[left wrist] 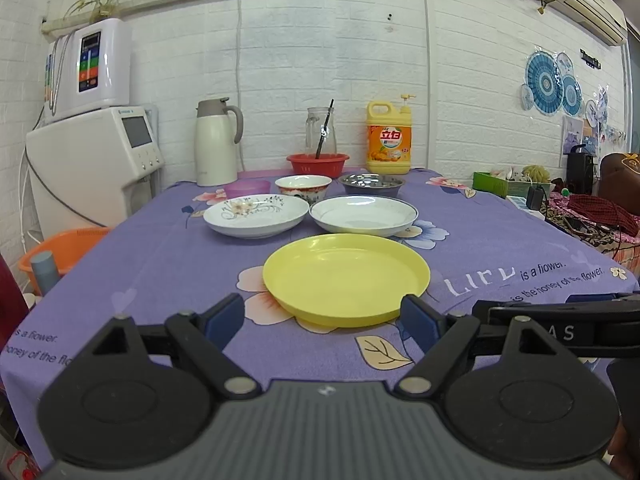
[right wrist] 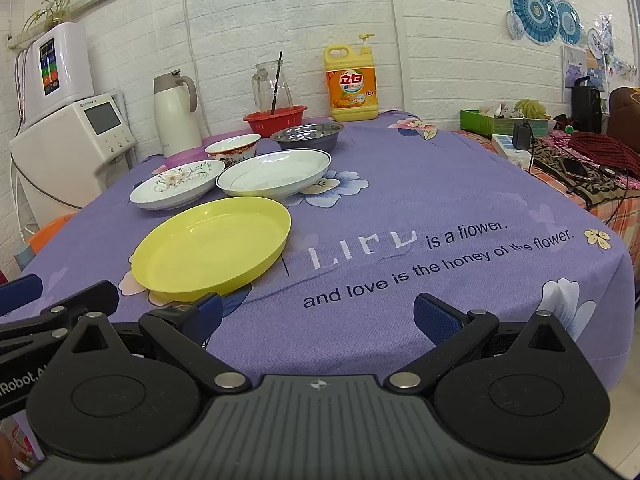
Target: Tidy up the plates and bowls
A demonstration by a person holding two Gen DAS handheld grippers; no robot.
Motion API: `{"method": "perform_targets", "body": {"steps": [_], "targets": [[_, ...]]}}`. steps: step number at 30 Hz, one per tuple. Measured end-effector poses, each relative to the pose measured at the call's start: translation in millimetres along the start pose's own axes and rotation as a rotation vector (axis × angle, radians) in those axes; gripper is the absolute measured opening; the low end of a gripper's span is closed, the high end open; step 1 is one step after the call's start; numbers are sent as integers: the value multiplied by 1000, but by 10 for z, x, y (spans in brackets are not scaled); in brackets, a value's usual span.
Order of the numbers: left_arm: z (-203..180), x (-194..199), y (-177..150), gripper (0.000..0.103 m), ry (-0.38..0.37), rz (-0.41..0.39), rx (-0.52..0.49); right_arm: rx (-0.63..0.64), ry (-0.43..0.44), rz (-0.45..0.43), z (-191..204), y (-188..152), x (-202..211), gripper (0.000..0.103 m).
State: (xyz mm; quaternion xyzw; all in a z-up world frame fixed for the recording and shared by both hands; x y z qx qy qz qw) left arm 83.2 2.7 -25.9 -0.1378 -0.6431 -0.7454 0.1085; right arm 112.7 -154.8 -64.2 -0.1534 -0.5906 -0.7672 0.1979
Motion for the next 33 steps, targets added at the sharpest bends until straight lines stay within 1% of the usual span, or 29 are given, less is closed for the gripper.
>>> {"method": "perform_targets", "body": {"steps": [33], "targets": [[12, -50, -43, 83, -5, 8, 16, 9, -8, 9, 18, -43, -55, 103]]}}
Point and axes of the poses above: each gripper's, at about its wrist camera, not at the fingertips, and x roughly against the way its jaws point, z to its left, y to its top, the point moved 9 cm from there along -x, roughly the way its jaws point, and after that the axes turned 7 degrees about -x, right-handed, at the moved point
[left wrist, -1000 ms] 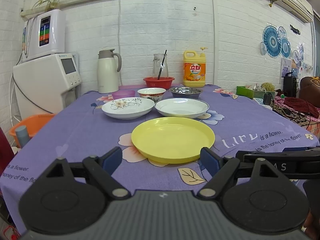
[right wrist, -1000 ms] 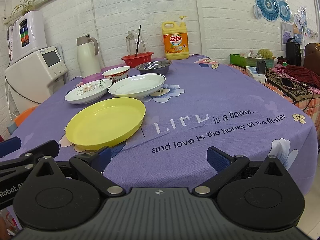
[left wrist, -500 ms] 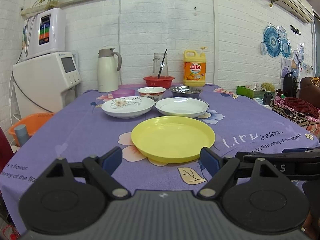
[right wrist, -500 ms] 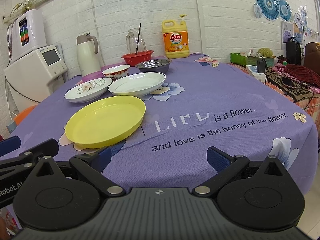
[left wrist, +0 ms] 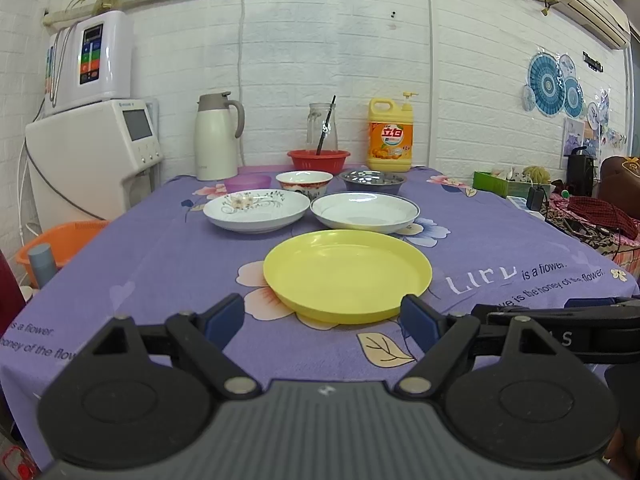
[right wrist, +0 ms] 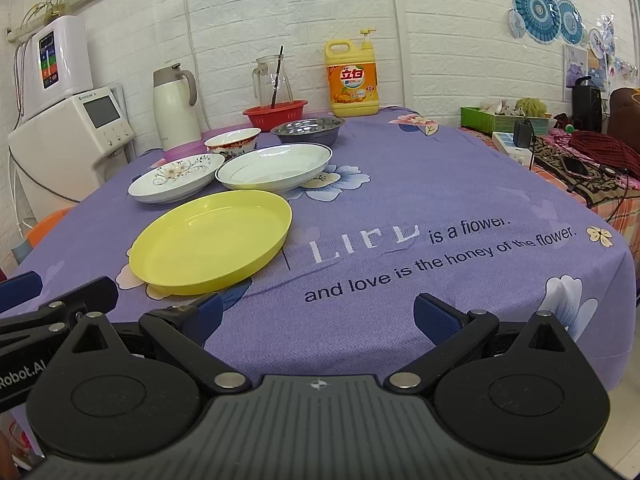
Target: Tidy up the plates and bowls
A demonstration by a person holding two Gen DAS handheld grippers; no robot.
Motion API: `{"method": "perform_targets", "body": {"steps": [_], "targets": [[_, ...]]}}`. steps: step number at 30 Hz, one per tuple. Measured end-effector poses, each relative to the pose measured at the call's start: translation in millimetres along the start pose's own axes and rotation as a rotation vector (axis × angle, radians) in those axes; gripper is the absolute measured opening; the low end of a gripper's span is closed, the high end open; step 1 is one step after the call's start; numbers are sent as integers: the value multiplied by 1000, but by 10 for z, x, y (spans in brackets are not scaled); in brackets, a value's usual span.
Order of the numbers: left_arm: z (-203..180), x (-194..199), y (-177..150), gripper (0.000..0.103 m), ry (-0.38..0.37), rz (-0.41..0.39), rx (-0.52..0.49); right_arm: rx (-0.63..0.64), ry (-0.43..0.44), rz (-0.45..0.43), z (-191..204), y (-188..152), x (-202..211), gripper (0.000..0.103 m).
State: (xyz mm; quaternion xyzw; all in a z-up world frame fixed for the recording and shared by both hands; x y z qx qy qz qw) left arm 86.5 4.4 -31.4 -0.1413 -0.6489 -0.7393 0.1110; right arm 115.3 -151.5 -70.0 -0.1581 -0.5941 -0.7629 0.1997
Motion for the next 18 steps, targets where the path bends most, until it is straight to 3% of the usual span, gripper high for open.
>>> {"method": "perform_targets", "body": {"steps": [7, 18], "targets": [[78, -31, 64, 83, -1, -7, 9, -6, 22, -5, 29, 40, -16, 103], [475, -408, 63, 83, 6, 70, 107, 64, 5, 30, 159, 200, -283, 103]]}}
Point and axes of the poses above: each gripper's, at about its wrist camera, not at the fingertips, and x roughly against the way its jaws point, z to its left, y to its top, the point moved 9 cm from there along -x, roughly the way its jaws point, and after that the axes turned 7 degrees about -x, right-handed, at the moved point
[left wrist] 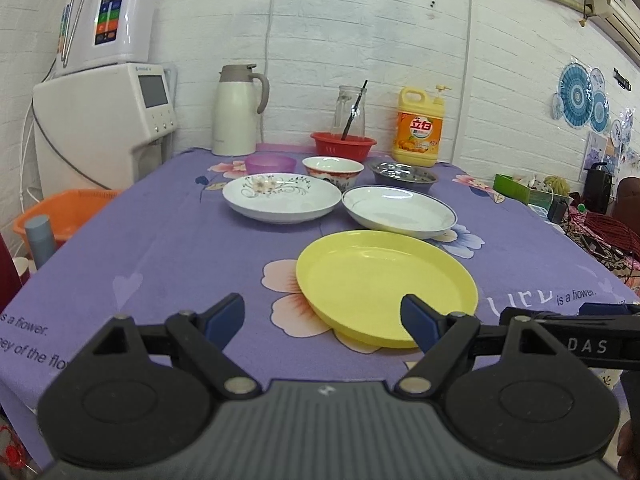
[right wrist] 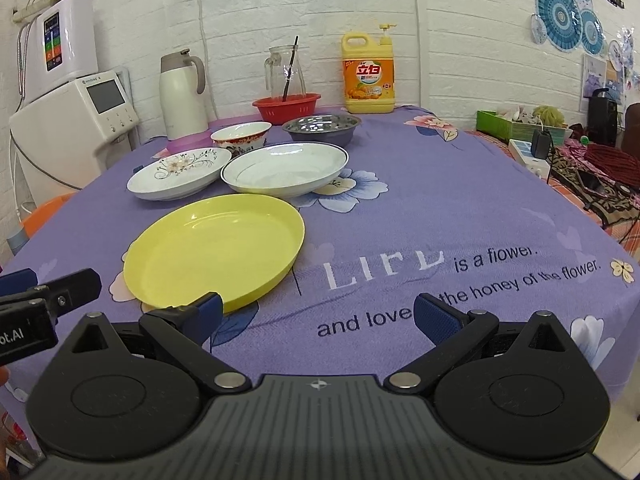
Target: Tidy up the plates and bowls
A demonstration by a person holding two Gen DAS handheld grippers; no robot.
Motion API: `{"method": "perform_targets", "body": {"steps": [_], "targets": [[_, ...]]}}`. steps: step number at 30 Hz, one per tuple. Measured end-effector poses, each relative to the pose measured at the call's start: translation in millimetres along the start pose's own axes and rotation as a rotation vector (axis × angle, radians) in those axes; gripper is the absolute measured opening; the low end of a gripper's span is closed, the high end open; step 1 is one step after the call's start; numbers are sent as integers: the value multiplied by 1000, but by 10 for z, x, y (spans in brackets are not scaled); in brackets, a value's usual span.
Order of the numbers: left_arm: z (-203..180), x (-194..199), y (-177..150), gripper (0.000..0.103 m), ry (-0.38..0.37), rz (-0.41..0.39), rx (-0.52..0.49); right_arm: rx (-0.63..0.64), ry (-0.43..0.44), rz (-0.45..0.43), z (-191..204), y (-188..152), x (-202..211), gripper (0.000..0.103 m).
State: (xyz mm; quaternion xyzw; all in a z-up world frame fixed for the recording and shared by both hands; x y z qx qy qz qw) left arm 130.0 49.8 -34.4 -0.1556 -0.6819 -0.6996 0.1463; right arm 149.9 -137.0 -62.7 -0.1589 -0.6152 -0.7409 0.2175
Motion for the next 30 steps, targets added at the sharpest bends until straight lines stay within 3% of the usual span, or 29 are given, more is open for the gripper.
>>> {"method": "perform_targets", "body": {"steps": [4, 11, 17, 23, 27, 30], "targets": [[125, -288, 7, 83, 0, 62, 33, 27, 15, 16, 33, 112, -213, 103], [140, -804, 90, 84, -60, 145, 46, 68, 40, 129, 125, 174, -777, 103], [134, -1154, 122, 77, -87, 212, -28, 94, 59, 200, 180, 198, -1121, 103], [118, -1243, 84, 76, -149, 240, -62, 121, 72, 193, 198, 209, -1151, 103], [129, -1292, 81, 76, -171, 260, -43, 163, 139, 124, 167, 188, -1131, 103], [116, -1339, 100, 75, -173, 268, -40, 171, 140, 176, 189, 236, -1152, 103]]}}
Point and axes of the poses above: each gripper's, at about its wrist camera, not at the fingertips, and x roughly against the way its jaws point, z to its left, y to its top, the point moved 9 cm from there along -x, roughly the way its jaws point, and after that the axes turned 7 degrees about -x, right-handed, at the moved point
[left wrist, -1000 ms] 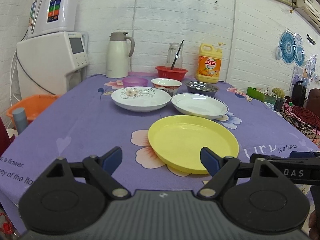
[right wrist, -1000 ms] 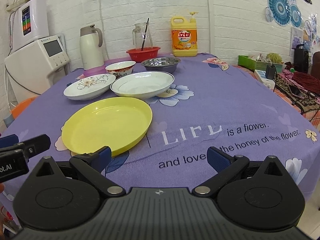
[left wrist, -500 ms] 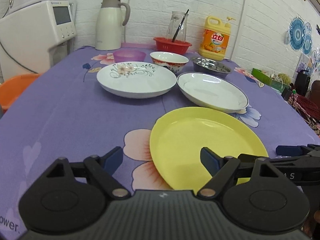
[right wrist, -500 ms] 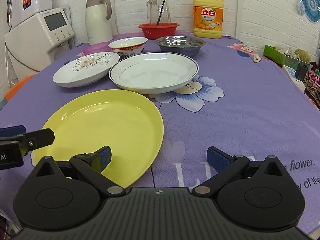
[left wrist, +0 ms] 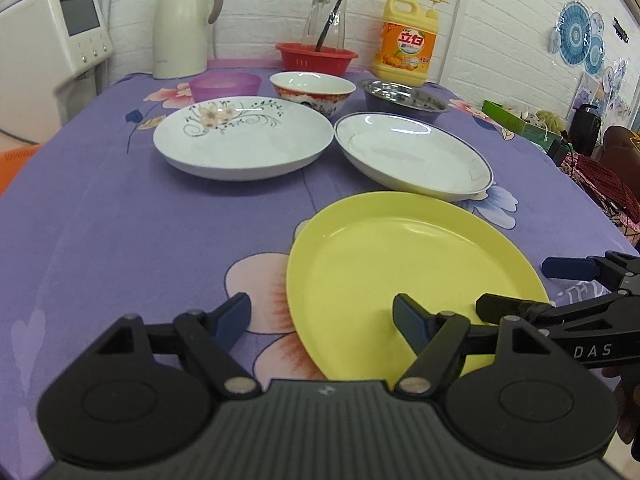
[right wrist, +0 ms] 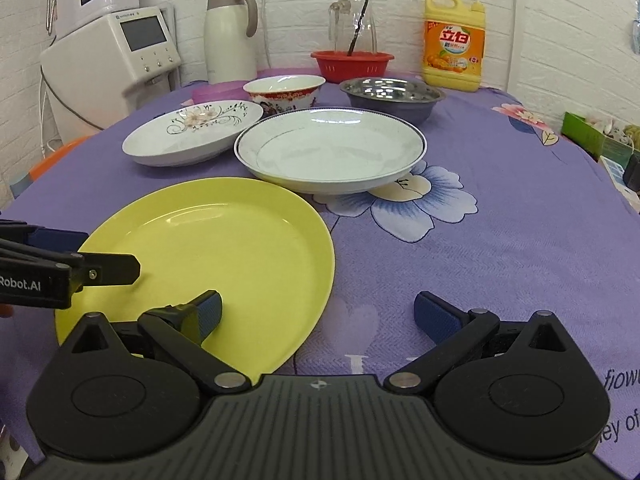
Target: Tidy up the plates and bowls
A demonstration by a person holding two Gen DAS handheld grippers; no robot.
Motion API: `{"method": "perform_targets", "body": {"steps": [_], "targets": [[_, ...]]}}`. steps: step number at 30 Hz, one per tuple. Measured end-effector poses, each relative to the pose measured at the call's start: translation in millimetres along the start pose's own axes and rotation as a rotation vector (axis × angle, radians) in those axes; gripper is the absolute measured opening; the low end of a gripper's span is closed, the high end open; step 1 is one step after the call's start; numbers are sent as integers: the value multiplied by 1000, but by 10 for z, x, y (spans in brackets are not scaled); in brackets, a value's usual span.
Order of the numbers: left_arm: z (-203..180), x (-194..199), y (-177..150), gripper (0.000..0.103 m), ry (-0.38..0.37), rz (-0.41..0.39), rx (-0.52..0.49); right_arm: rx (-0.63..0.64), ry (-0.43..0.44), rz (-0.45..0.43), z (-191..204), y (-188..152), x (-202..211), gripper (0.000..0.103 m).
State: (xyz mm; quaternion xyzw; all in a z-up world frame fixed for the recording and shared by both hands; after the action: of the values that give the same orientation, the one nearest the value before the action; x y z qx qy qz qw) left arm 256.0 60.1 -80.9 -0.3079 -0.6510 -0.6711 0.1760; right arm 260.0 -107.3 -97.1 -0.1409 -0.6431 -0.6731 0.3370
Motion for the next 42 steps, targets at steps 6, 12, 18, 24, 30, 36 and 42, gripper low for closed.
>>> {"method": "perform_targets", "body": {"steps": [6, 12, 18, 24, 30, 36, 42], "targets": [[-67, -63, 33, 64, 30, 8, -38, 67, 2, -13, 105, 77, 14, 103], [-83, -52, 55, 32, 27, -24, -13, 40, 60, -13, 203, 66, 5, 91], [219, 136, 14, 27, 69, -13, 42, 65, 57, -28, 447, 112, 22, 91], [772, 454, -111, 27, 206, -7, 92, 122, 179, -38, 1076, 196, -91, 91], [935, 458, -112, 27, 231, -12, 104, 153, 224, -27, 1346, 232, -197, 92], [873, 241, -138, 28, 198, -20, 109, 122, 178, 4, 1168, 191, -325, 96], [955, 231, -105, 43, 167, -10, 132, 139, 217, 7, 1222, 206, -364, 103]]}}
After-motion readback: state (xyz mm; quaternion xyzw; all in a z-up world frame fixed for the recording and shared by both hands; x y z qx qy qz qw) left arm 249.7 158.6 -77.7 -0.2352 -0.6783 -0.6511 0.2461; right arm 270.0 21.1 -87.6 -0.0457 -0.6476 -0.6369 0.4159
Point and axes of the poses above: each gripper's, at about its wrist camera, not at the fingertips, and x roughly against the way its jaws point, z to its left, y to its top, the point moved 9 cm from there along -x, roughly the way its jaws point, and after that the axes turned 7 degrees about -x, right-handed, at the moved point
